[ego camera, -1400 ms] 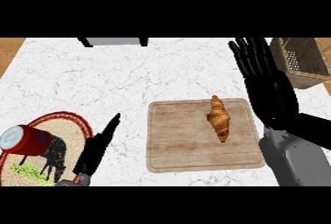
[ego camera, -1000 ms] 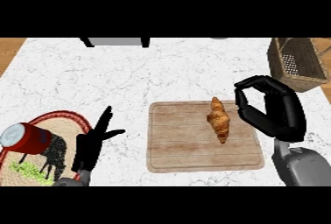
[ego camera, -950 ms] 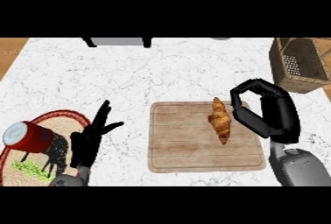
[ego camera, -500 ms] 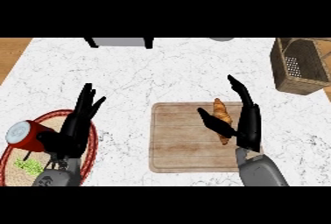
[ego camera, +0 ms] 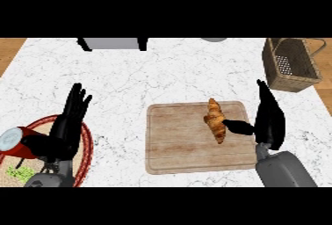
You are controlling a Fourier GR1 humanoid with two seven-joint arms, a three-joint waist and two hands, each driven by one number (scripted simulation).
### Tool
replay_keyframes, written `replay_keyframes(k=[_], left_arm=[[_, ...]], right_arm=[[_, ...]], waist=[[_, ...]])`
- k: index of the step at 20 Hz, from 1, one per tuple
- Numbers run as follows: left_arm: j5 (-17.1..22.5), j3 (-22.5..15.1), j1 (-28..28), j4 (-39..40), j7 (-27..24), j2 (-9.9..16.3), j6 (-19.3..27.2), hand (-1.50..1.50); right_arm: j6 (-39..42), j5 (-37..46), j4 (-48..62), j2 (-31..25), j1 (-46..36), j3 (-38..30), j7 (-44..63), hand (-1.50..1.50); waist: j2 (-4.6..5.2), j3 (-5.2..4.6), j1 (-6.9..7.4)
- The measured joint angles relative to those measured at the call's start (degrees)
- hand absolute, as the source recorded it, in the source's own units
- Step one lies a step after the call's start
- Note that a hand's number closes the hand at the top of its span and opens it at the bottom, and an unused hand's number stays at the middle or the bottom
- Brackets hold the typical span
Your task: Pick the croissant from the cutting board and place it in the basket
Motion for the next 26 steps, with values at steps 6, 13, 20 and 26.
replay_keyframes(k=[6,13,20,26], left_arm=[[0.41,-0.02,0.44,-1.10,0.82,0.09,-0.24,0.00],[-0.20,-0.91,1.70,-3.12,0.96,-0.72,0.37,0.00],[-0.25,-1.42,2.87,-5.57,1.93,-0.58,0.05,0.00],[-0.41,-1.00,2.83,-6.37,2.53,-0.55,0.18,0.00]], right_arm=[[19.23,1.33,-7.43,0.06,-6.68,3.70,17.97,-1.50],[33.88,-0.37,-16.34,3.09,-15.75,3.59,30.17,-1.50],[39.37,1.24,-15.54,5.12,-16.80,2.06,32.59,-1.50],[41.93,3.99,-17.10,8.03,-14.08,0.93,32.79,-1.50]], waist=[[-0.11,0.28,0.45],[0.45,0.71,0.90],[0.86,0.87,1.05],[1.07,0.96,0.96]])
